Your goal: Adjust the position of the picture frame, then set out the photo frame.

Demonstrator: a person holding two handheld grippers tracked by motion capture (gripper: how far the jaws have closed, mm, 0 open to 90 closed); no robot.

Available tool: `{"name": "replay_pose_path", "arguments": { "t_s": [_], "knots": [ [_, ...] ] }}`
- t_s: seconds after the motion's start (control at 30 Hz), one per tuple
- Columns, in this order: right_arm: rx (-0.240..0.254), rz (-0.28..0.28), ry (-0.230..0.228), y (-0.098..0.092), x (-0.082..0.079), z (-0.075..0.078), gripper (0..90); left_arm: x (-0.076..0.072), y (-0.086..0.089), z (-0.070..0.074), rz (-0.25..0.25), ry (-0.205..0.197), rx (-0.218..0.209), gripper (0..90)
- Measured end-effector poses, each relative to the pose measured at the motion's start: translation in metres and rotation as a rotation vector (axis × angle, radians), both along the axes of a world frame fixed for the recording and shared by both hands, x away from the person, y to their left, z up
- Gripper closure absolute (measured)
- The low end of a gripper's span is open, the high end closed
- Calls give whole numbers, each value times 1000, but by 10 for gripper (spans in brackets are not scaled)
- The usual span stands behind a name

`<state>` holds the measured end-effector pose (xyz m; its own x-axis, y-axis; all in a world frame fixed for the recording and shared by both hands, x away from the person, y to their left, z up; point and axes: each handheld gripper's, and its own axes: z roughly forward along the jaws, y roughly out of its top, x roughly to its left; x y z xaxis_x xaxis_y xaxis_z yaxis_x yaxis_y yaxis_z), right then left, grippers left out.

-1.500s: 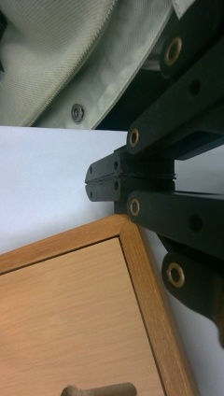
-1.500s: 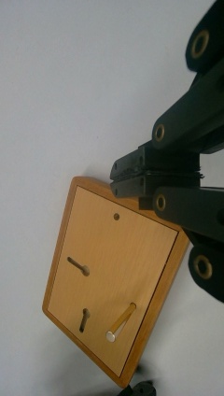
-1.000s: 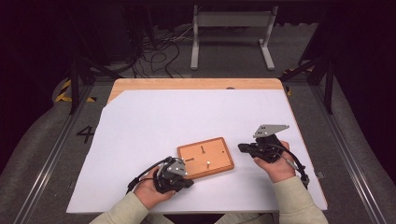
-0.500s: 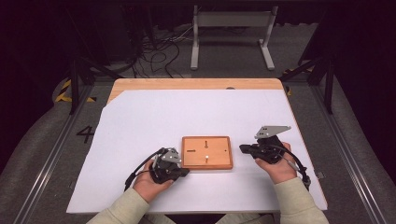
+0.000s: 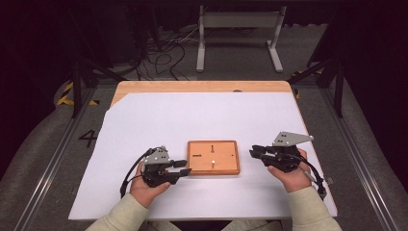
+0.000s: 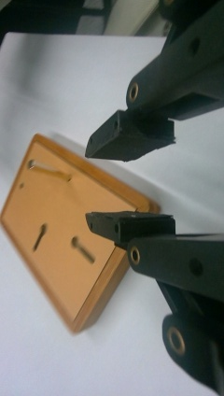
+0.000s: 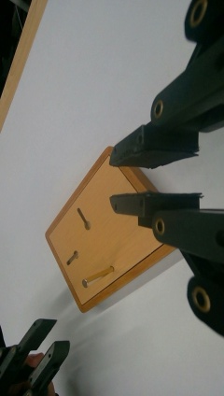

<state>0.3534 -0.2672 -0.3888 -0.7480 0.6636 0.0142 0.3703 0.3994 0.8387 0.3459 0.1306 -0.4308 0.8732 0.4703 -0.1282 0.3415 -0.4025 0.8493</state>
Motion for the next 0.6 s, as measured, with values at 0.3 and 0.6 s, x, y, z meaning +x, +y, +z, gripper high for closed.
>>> {"name": "replay_pose_path", "arguments": {
  "t_s": [0.3, 0.6],
  "knots": [
    [64, -42, 20, -8, 2, -2, 561, 6, 0, 3, 96, -66, -38, 380],
    [96, -66, -9, -14, 4, -5, 548, 15, -2, 8, 184, -72, -97, 283]
  ]
}}
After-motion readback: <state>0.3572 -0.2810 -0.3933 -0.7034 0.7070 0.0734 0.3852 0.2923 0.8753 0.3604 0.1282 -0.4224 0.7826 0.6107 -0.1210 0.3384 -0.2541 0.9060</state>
